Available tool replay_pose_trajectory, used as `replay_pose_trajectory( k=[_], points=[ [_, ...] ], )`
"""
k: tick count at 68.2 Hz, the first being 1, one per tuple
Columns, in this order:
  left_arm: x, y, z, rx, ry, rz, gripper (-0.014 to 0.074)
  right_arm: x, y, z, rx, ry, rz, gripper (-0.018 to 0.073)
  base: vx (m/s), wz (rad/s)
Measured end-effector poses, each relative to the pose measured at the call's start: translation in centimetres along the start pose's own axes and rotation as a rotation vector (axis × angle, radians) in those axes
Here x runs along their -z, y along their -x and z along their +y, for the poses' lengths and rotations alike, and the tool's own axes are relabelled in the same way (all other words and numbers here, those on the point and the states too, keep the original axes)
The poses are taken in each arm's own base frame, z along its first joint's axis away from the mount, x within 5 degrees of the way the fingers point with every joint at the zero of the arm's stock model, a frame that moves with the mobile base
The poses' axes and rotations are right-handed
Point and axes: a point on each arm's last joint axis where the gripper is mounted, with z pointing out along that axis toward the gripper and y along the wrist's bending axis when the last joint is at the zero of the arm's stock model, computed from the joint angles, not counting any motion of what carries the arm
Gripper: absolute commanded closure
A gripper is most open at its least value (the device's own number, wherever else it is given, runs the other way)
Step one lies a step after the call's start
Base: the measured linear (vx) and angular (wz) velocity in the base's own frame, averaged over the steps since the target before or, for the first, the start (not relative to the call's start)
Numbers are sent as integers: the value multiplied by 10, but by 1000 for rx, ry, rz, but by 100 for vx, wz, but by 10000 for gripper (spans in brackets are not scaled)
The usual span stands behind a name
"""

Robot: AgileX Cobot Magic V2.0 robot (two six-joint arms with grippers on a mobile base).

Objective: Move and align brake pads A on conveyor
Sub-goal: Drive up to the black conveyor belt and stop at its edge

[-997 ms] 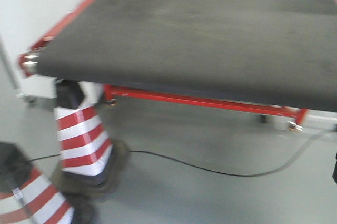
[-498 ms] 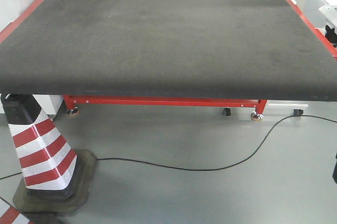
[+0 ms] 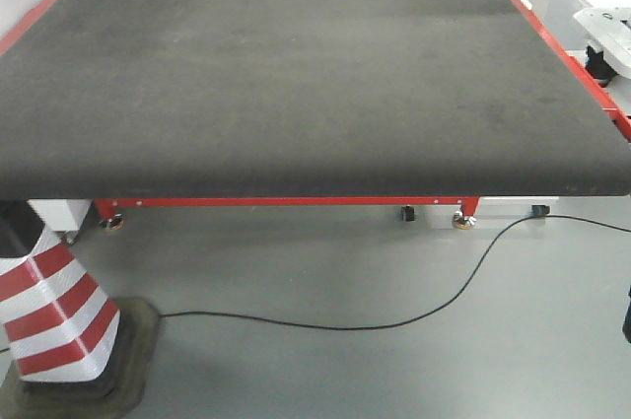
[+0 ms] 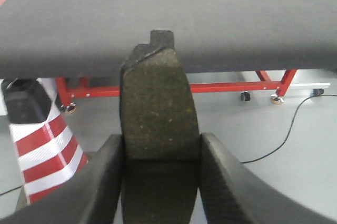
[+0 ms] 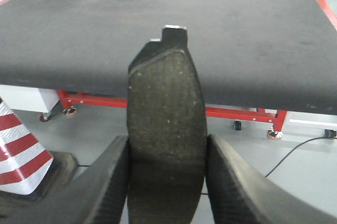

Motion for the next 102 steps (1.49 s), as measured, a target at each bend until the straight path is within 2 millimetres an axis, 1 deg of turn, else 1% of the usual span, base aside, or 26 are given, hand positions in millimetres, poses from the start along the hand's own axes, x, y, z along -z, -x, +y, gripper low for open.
replay_pose_trajectory(
  k=[22, 102],
  points=[
    [0, 0, 0, 0, 0, 0, 603, 0, 0, 0, 0, 0, 0, 566, 24, -5],
    [0, 0, 0, 0, 0, 0, 603, 0, 0, 0, 0, 0, 0, 566, 34, 2]
  ],
)
